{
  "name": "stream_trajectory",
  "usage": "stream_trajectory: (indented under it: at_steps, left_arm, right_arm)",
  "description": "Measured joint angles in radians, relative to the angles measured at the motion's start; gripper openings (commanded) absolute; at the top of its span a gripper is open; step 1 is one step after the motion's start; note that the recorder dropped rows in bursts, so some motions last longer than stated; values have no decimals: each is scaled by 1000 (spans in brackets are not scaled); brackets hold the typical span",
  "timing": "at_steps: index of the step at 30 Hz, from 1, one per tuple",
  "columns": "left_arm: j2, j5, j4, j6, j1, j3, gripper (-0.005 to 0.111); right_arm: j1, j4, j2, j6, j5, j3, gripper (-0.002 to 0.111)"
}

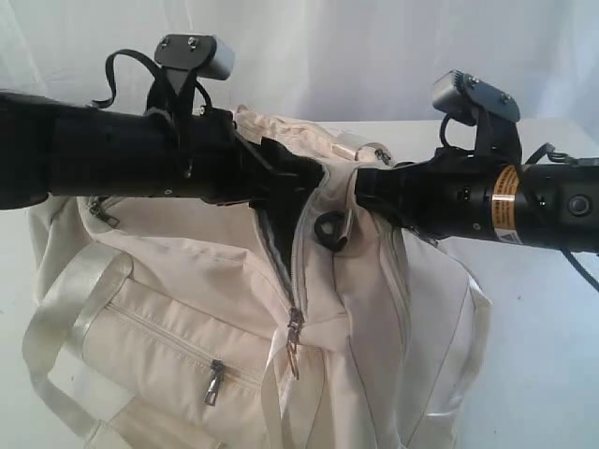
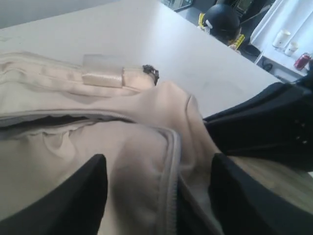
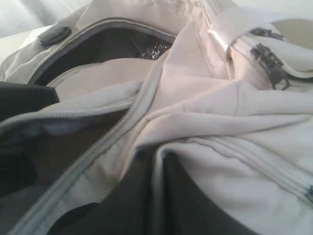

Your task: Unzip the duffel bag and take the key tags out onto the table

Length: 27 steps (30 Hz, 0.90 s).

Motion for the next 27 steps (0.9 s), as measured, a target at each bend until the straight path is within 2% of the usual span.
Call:
stream_trajectory:
  at_steps: [2,3,4,5,6,7,9,12,15,20,22,27]
  left_arm:
    - [24,-18,69,-56,-1,-1,63]
    - [32,-20,74,-60,-1,-1,57]
    - [38,-20,81,-65,-1,-1,45]
    - [40,-20,85,-70,-1,-1,20]
    - [42,-20,103,-70,-1,-1,8]
    - [42,-20,108,-67,-1,-1,0]
    - [42,-27,127,-43,-3,-1,0]
    - [-3,-77,136,-34,-5,-1,0]
    - [-156,-81,144,-34,-5,-1,0]
    - [-454,-42,158,-129,-9,39,0]
    - [-550,-36,172,-170,-9,90,0]
    - [-652,-35,179,-225,-9,194,0]
  right_arm:
    - [0,2,0,-1,2,0,0]
    - [0,2,0,-2,2,0,0]
    - [0,2,0,-5,2,0,0]
    - [0,2,0,-9,4,0,0]
    - [0,3,0,-19,8,0,0]
    - [1,4,0,-20,16,0,0]
    - [1,11,0,-36,51,0,0]
    - [2,18,0,-70,207,0,0]
    - [4,18,0,-76,359,-2,0]
    - [12,11,-4,-64,504,-71,0]
    - [24,-90,-12,48,565,-113,0]
    - [37,-250,-15,255,590,-135,0]
